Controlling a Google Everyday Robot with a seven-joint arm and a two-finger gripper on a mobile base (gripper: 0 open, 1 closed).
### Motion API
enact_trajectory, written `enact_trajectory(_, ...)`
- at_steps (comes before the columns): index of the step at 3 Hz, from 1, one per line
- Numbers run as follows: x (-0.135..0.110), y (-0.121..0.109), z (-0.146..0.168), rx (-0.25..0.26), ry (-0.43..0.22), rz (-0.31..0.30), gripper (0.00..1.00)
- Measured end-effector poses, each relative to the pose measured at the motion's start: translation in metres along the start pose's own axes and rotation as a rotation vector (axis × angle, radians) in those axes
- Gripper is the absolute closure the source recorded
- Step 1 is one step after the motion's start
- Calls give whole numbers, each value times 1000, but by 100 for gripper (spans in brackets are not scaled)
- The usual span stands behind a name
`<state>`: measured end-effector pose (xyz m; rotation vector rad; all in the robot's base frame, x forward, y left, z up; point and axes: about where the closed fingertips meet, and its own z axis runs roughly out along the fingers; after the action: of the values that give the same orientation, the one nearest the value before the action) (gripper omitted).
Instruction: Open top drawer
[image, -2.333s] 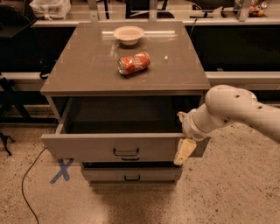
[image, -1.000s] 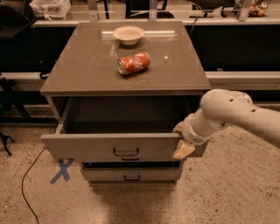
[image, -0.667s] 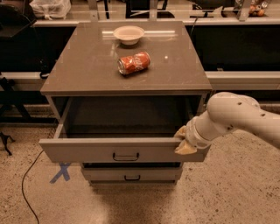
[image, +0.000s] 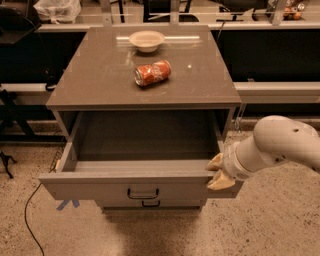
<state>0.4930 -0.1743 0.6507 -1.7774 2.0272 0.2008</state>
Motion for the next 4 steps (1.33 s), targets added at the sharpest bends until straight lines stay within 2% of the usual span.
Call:
enact_trajectory(1,-1,0,0,0,0,0,100)
enact_trajectory(2,11,14,0,4,-17,27,100)
enact_trajectory(4,15,23,1,3,-30,47,100)
